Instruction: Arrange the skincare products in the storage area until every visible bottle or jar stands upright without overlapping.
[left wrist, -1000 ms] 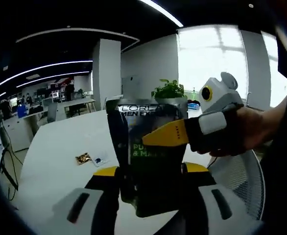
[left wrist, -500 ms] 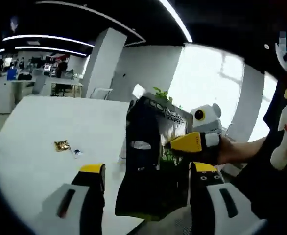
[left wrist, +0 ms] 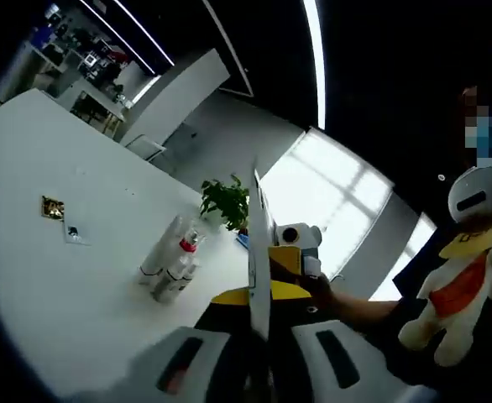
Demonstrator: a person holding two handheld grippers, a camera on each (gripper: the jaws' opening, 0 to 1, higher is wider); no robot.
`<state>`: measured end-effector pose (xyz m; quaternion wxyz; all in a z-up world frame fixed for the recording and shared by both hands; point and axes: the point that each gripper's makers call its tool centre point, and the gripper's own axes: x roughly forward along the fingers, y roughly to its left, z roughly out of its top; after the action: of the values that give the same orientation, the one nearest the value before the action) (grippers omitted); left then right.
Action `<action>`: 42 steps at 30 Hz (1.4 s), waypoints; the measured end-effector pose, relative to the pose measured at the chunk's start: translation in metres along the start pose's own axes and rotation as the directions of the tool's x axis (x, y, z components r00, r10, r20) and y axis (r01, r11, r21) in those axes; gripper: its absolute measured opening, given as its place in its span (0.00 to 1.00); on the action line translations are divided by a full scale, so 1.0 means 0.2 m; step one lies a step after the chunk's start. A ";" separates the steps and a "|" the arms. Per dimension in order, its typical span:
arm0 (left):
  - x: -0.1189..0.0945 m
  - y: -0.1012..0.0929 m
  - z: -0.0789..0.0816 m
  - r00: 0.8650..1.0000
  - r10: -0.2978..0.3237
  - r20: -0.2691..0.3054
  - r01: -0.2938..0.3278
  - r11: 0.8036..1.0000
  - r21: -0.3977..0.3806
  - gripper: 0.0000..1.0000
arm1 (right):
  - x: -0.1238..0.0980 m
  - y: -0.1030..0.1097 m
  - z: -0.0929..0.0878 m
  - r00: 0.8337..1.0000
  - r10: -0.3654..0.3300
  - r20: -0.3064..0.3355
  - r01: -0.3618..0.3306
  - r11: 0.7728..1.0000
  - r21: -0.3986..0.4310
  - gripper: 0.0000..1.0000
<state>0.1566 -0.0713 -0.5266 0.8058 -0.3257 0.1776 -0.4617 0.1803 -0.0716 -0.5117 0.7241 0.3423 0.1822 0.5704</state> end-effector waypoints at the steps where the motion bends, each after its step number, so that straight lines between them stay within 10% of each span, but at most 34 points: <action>1: 0.01 0.00 0.00 1.000 0.008 0.009 -0.008 1.000 -0.010 0.08 | 0.00 0.00 0.01 1.000 -0.004 0.009 0.004 1.000 -0.008 0.04; 10: 0.06 -0.03 0.04 0.990 0.029 0.136 -0.012 0.992 -0.129 0.07 | -0.04 -0.03 0.08 0.992 -0.003 0.126 0.001 1.000 0.017 0.09; 19: 0.07 -0.02 0.23 0.925 0.036 0.378 0.078 0.956 -0.282 0.06 | -0.12 0.00 0.00 0.984 0.017 0.176 -0.035 0.995 0.099 0.16; 32: 0.19 0.01 0.16 0.941 0.073 0.331 -0.003 0.979 -0.205 0.07 | -0.15 -0.03 0.06 0.971 0.012 0.241 -0.042 0.992 0.119 0.01; 42: 0.16 -0.01 0.10 0.980 0.088 0.181 -0.080 0.996 -0.049 0.33 | -0.22 -0.06 0.08 0.964 0.040 0.264 -0.091 0.979 0.184 0.01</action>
<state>0.1838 -0.0919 -0.5111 0.8304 -0.3758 0.1259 -0.3916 0.1872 -0.1200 -0.5142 0.6854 0.4888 0.1292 0.5241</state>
